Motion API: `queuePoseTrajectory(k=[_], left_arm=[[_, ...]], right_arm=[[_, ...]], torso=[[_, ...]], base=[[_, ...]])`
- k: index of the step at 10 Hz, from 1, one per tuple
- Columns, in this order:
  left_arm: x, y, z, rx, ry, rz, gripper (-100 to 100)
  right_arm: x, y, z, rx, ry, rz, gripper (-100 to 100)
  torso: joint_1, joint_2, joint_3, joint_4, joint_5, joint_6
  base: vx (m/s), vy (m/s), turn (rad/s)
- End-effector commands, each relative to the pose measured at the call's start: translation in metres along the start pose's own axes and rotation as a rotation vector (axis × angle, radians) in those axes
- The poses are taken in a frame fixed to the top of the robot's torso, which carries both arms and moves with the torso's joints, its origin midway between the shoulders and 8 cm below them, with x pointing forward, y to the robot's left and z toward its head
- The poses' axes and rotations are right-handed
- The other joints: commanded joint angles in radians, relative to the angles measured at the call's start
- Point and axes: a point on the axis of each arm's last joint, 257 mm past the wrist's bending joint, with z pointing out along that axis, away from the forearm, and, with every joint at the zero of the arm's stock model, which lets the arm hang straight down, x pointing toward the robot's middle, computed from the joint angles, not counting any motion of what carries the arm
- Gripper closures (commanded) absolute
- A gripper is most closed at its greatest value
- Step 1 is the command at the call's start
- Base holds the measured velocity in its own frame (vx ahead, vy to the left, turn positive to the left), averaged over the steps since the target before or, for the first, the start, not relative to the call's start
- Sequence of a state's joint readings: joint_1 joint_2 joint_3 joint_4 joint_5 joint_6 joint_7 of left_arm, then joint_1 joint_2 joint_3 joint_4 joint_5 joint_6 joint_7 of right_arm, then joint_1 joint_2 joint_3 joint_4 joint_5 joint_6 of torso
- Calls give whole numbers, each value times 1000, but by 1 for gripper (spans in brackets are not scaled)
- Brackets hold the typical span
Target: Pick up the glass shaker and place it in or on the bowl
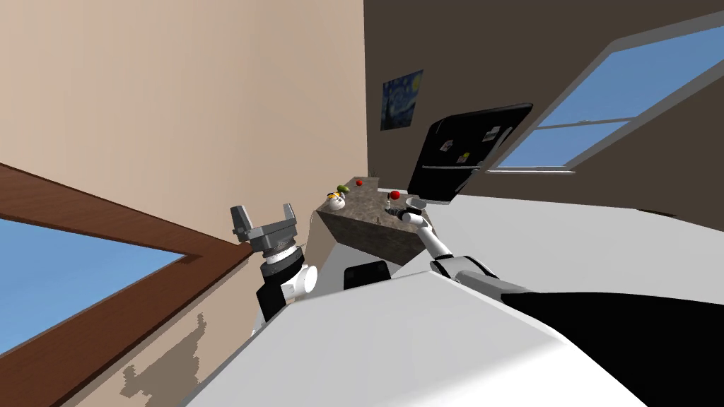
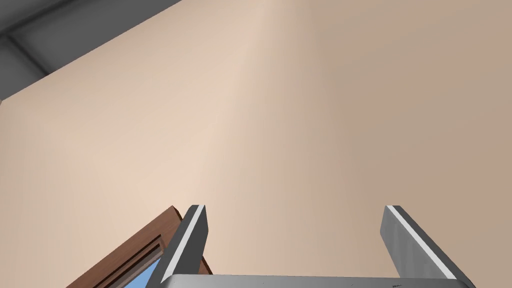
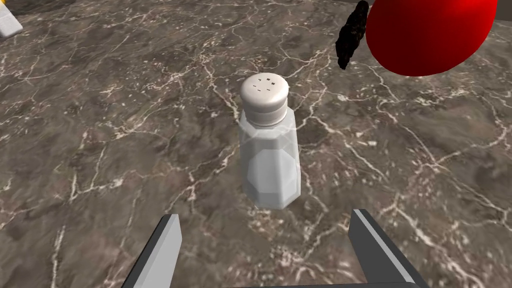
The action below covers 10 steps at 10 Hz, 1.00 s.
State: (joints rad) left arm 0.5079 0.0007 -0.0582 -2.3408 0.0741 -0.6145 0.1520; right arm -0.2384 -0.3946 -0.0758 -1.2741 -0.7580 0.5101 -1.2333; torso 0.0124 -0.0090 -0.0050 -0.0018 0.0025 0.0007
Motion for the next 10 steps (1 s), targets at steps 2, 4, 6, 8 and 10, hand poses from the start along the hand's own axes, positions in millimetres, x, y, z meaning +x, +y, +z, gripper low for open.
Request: queuePoseTrajectory(k=[2, 4, 6, 8, 10], left_arm=[[0, 0, 0, 0, 0, 0, 0], [0, 0, 0, 0, 0, 0, 0], [0, 0, 0, 0, 0, 0, 0], [0, 0, 0, 0, 0, 0, 0], [0, 0, 0, 0, 0, 0, 0]], right_arm=[[-1, 34, -8, -33, -53, 31, -100], [-1, 48, -13, -49, -73, 41, -100], [-3, 76, -24, -85, -116, 63, -100], [-4, 103, -36, -124, -156, 84, -100], [-7, 129, -49, -163, -199, 106, -100]], torso=[[-1, 0, 0, 0, 0, 0], [-1, -4, -2, -1, 0, 0], [-7, -1, -1, 0, -1, 0], [-2, -1, -1, 0, 0, 0], [-2, -2, -1, 0, 0, 0]], base=[[74, 184, -118], [97, 156, -68], [45, 120, -57], [69, 195, -84], [99, 184, -41]])
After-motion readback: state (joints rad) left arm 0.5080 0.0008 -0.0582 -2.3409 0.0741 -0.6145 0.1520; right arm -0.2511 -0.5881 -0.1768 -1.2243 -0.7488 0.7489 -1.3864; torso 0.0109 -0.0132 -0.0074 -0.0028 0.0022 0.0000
